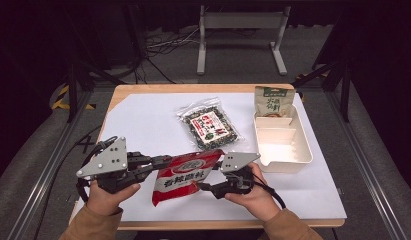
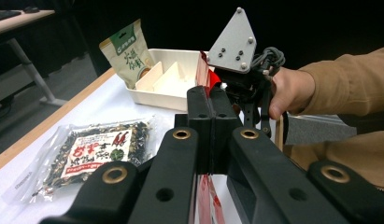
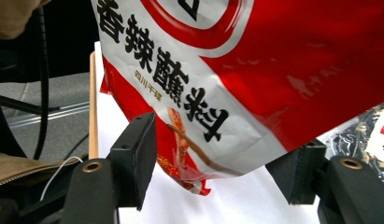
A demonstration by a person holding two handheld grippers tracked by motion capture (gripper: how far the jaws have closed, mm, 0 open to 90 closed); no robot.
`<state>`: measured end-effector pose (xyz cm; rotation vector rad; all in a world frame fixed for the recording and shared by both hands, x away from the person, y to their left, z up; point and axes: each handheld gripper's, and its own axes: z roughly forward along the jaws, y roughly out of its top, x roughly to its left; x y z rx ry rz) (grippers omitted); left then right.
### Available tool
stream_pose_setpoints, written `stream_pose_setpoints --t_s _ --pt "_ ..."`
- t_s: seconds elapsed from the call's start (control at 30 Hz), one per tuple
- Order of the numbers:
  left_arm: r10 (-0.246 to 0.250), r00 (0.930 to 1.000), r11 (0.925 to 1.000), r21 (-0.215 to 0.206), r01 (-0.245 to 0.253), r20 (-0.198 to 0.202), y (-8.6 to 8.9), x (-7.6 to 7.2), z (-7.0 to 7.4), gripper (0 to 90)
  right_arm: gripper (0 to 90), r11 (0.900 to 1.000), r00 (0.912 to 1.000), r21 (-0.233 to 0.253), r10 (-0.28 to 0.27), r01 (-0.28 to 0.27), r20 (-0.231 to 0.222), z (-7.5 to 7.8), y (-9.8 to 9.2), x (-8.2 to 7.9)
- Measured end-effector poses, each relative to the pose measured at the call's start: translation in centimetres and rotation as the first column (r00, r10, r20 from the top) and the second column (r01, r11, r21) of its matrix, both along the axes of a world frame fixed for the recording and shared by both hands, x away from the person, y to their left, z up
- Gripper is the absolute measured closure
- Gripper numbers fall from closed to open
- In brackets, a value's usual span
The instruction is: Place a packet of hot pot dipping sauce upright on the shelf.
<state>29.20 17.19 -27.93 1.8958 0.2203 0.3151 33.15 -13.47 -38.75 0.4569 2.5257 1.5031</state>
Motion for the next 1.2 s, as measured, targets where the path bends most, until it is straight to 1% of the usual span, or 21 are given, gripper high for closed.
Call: stream_pose_setpoints --t_s 0.07,0.17,0.23,0.3,0.33,0.47,0.53,0.6,0.73,0.87,0.93,0.97,1.03,1.07,1.2 --pt "-0.003 1.0000 1.0000 0.004 0.003 0.002 0.0 0.1 0.0 90.0 38.0 1.000 1.0000 0.004 -0.001 0.001 -0.002 0.0 0.0 0.1" --pt "-0.007 1.0000 0.9999 -0.007 0.007 -0.001 0.0 0.1 -0.1 90.0 38.1 1.000 1.0000 0.014 0.000 0.000 -0.006 0.0 0.0 0.1" --pt "-0.014 0.9999 0.9997 -0.020 0.014 0.000 0.0 0.1 -0.1 90.0 38.1 1.000 0.9999 0.027 0.006 -0.006 -0.016 -0.1 -0.1 0.3" --pt "-0.016 0.9999 0.9996 -0.022 0.016 0.000 0.0 0.1 -0.1 90.0 38.2 0.999 0.9995 0.046 0.006 -0.004 -0.030 -0.3 -0.2 0.5" --pt "-0.021 0.9998 0.9994 -0.027 0.021 0.003 0.0 0.0 -0.1 90.0 38.6 0.998 0.9990 0.062 0.013 -0.011 -0.042 -0.4 -0.2 0.6" --pt "-0.027 0.9996 0.9990 -0.037 0.027 0.007 0.1 0.0 -0.1 90.0 39.8 0.996 0.9989 0.081 0.032 -0.029 -0.035 -0.5 -0.1 0.4" --pt "-0.027 0.9996 0.9986 -0.045 0.027 0.000 0.2 0.0 -0.1 90.0 47.5 0.995 0.9986 0.085 0.045 -0.042 -0.028 -0.4 -0.1 0.4" --pt "-0.026 0.9997 0.9985 -0.047 0.026 0.000 0.2 0.0 -0.1 90.0 57.9 0.995 0.9982 0.085 0.054 -0.051 -0.029 -0.4 -0.3 0.4" --pt "-0.024 0.9997 0.9983 -0.053 0.024 0.000 0.3 0.0 -0.1 90.0 69.3 0.994 0.9971 0.081 0.070 -0.068 -0.028 -0.3 -0.5 0.3" --pt "-0.029 0.9996 0.9977 -0.061 0.028 -0.007 0.5 0.1 -0.1 90.0 83.5 0.991 0.9948 0.086 0.101 -0.099 -0.014 0.1 -0.8 0.2" --pt "-0.031 0.9995 0.9974 -0.065 0.030 -0.011 0.6 0.2 -0.2 90.0 85.9 0.991 0.9940 0.083 0.109 -0.107 -0.013 0.3 -1.0 0.2" --pt "-0.028 0.9995 0.9975 -0.065 0.028 -0.013 0.6 0.2 -0.2 90.0 86.5 0.990 0.9927 0.081 0.118 -0.116 -0.021 0.4 -1.1 0.3" --pt "-0.026 0.9996 0.9981 -0.055 0.026 -0.009 0.6 0.3 -0.2 90.0 87.4 0.989 0.9918 0.074 0.126 -0.124 -0.019 0.6 -1.3 0.3" --pt "-0.021 0.9996 0.9978 -0.063 0.020 -0.019 0.6 0.4 -0.3 90.0 88.0 0.990 0.9915 0.068 0.128 -0.127 -0.019 0.6 -1.4 0.3" --pt "-0.017 0.9993 0.9976 -0.068 0.014 -0.035 0.9 0.7 -0.5 90.0 89.3 0.990 0.9908 0.057 0.132 -0.131 -0.029 1.1 -1.8 0.4"
